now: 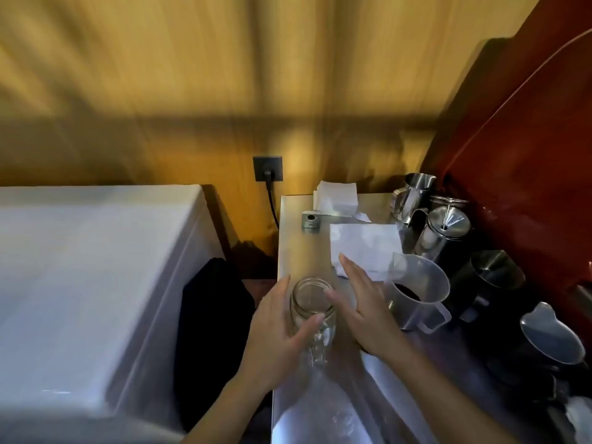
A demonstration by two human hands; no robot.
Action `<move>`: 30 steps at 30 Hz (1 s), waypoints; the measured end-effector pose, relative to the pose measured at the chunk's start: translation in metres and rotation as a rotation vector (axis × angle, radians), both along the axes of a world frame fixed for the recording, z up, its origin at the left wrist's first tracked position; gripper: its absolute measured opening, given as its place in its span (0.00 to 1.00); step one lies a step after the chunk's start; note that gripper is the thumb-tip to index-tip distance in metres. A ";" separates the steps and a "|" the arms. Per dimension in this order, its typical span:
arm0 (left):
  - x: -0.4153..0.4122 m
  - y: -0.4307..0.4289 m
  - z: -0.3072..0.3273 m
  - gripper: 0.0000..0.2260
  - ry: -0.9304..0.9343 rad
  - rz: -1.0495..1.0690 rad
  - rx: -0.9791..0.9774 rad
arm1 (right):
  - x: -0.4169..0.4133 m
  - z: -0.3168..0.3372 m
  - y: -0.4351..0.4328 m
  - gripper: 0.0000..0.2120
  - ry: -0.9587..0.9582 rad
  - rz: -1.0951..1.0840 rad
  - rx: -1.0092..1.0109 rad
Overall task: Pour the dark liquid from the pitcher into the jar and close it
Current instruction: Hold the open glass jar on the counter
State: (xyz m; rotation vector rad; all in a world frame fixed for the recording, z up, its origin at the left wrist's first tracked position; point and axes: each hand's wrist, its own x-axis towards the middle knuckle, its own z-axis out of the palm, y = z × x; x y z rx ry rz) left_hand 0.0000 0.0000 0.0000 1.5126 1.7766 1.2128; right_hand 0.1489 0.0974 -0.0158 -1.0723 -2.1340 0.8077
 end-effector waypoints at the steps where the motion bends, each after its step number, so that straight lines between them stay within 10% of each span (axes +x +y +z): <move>1: 0.000 0.000 -0.005 0.32 -0.045 -0.010 -0.015 | 0.000 -0.002 -0.001 0.33 0.010 -0.007 -0.052; 14: 0.022 0.006 -0.032 0.39 0.027 0.128 -0.070 | -0.005 -0.009 -0.008 0.18 0.057 0.067 -0.235; 23: -0.002 0.022 -0.034 0.33 -0.382 -0.168 -0.209 | 0.004 -0.013 -0.012 0.22 0.105 0.061 -0.226; 30: -0.023 0.038 -0.016 0.37 -0.279 -0.290 -0.403 | 0.011 -0.014 -0.021 0.18 0.128 0.019 -0.265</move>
